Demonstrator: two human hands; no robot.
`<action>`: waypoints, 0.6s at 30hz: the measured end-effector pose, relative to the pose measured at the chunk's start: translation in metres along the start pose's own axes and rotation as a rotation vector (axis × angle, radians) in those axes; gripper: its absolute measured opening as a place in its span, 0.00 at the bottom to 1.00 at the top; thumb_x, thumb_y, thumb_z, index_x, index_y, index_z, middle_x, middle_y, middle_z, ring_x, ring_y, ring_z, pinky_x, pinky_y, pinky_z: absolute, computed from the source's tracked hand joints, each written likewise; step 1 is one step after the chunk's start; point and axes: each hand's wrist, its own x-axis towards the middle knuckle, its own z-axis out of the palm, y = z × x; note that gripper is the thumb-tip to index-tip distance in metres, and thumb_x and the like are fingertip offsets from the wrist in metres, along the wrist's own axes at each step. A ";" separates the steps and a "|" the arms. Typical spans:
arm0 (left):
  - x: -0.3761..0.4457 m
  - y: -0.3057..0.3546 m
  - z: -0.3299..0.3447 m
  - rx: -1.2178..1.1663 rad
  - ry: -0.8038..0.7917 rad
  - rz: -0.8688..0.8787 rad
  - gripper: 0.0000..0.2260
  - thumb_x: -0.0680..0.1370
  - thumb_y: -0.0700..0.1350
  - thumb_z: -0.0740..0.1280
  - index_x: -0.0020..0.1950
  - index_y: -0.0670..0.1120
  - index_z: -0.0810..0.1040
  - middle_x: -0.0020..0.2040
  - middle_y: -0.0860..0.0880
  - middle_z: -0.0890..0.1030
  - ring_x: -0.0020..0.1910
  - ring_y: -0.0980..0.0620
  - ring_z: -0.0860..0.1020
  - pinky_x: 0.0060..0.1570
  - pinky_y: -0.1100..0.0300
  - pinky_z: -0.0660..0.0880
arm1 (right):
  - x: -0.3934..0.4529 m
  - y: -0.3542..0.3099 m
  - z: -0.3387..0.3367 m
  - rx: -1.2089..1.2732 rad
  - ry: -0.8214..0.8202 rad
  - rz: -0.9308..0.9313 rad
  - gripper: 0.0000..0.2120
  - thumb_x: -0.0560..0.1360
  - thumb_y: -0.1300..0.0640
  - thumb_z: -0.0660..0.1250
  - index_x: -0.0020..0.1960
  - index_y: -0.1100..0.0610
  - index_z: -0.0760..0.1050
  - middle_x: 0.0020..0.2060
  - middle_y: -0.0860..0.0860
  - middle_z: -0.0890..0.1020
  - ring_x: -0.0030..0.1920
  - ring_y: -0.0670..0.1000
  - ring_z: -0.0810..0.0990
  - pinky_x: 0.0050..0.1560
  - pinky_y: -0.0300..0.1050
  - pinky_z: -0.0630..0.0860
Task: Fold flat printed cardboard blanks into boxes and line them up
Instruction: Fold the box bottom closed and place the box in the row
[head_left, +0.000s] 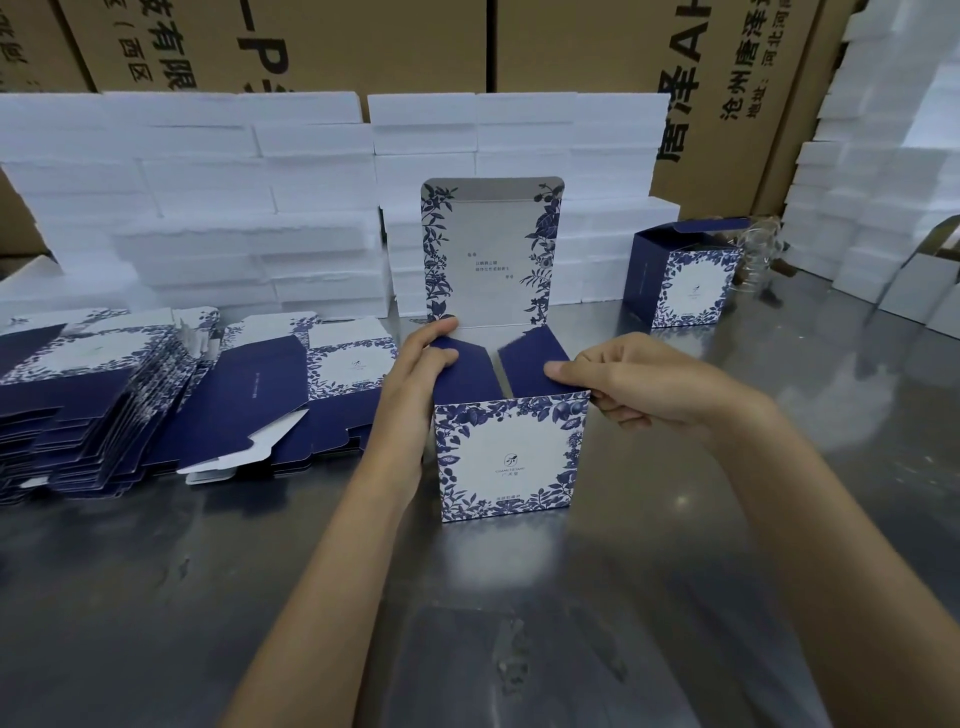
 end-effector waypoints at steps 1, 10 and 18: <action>0.000 0.000 0.000 0.003 0.005 -0.002 0.14 0.80 0.42 0.62 0.57 0.58 0.83 0.59 0.46 0.81 0.48 0.51 0.80 0.48 0.54 0.76 | 0.001 0.001 0.002 0.010 -0.003 -0.006 0.27 0.80 0.50 0.69 0.29 0.50 0.58 0.24 0.47 0.59 0.24 0.48 0.57 0.24 0.38 0.57; 0.000 0.001 -0.002 0.044 -0.025 -0.006 0.14 0.78 0.45 0.63 0.57 0.60 0.82 0.63 0.44 0.80 0.51 0.50 0.80 0.53 0.51 0.75 | 0.012 -0.007 -0.003 -0.027 0.003 0.038 0.27 0.80 0.46 0.68 0.30 0.50 0.58 0.22 0.46 0.60 0.24 0.48 0.56 0.26 0.40 0.55; 0.000 0.001 -0.004 0.053 -0.030 -0.008 0.14 0.78 0.45 0.63 0.57 0.60 0.82 0.63 0.44 0.80 0.52 0.50 0.81 0.54 0.51 0.76 | 0.020 -0.010 -0.002 -0.008 0.046 0.064 0.28 0.81 0.47 0.68 0.28 0.49 0.58 0.21 0.46 0.60 0.23 0.48 0.56 0.27 0.40 0.54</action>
